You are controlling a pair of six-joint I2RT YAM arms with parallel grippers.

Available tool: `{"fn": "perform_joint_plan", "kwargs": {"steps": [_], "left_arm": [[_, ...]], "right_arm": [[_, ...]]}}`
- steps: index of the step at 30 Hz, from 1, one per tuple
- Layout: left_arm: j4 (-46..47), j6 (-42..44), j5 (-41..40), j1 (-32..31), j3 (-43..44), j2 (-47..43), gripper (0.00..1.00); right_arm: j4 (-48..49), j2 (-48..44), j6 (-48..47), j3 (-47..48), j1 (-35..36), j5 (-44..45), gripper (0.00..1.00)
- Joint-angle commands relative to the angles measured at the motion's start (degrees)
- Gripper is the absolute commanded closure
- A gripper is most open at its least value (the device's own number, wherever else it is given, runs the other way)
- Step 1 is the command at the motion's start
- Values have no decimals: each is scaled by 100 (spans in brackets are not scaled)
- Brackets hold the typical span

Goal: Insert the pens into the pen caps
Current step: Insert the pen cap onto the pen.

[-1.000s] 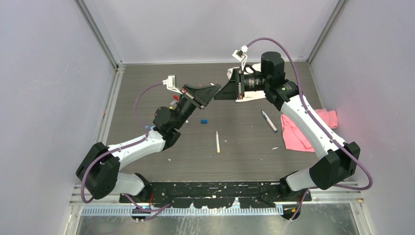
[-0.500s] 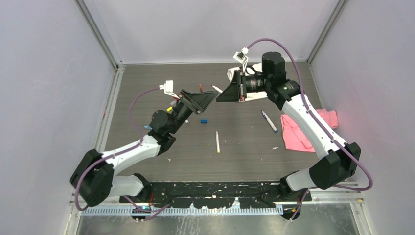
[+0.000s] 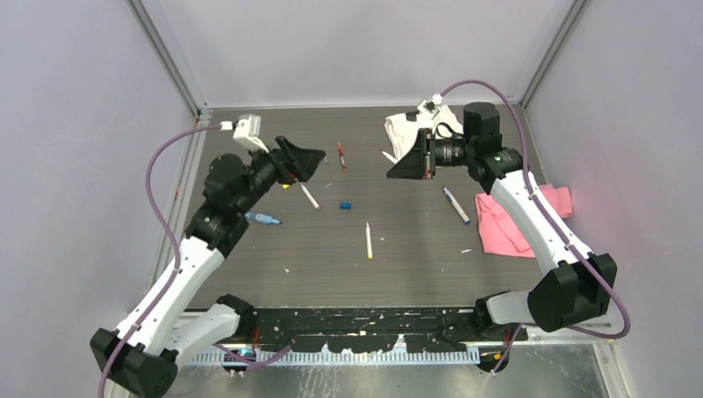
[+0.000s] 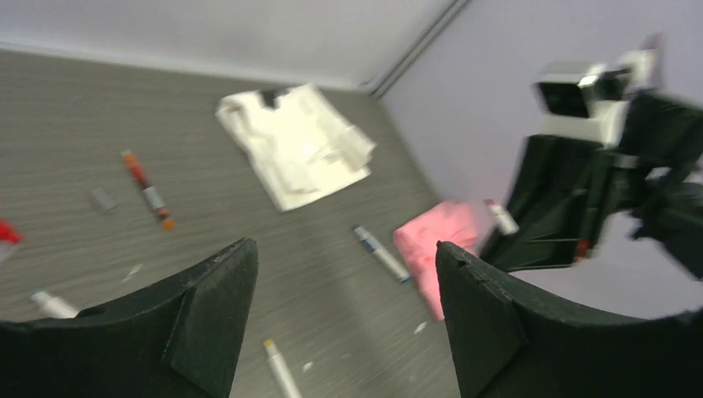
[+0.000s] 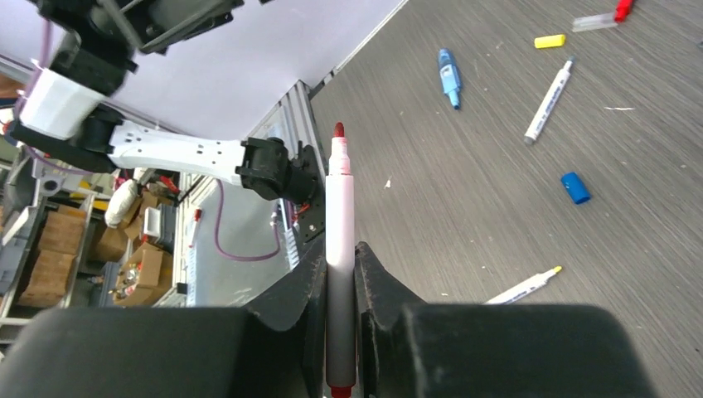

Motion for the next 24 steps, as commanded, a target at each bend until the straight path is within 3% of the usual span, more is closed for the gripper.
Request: {"fn": "perform_joint_plan", "kwargs": {"steps": [1, 7, 15, 20, 24], "left_arm": [[-2518, 1605, 507, 443, 651, 752, 21], [-3049, 2561, 315, 943, 1348, 2253, 20], [-3111, 773, -502, 1486, 2597, 4628, 50], [-3742, -123, -1569, 1485, 3562, 5718, 50], [-4149, -207, -1883, 1485, 4282, 6325, 51]], "right_arm": [[-387, -291, -865, -185, -154, -97, 99], [-1053, -344, -1680, -425, -329, 37, 99], [-1789, -12, -2430, -196, -523, 742, 99], [-1938, 213, -2555, -16, -538, 969, 99], [-1915, 316, -2547, 4, -583, 952, 99]]}}
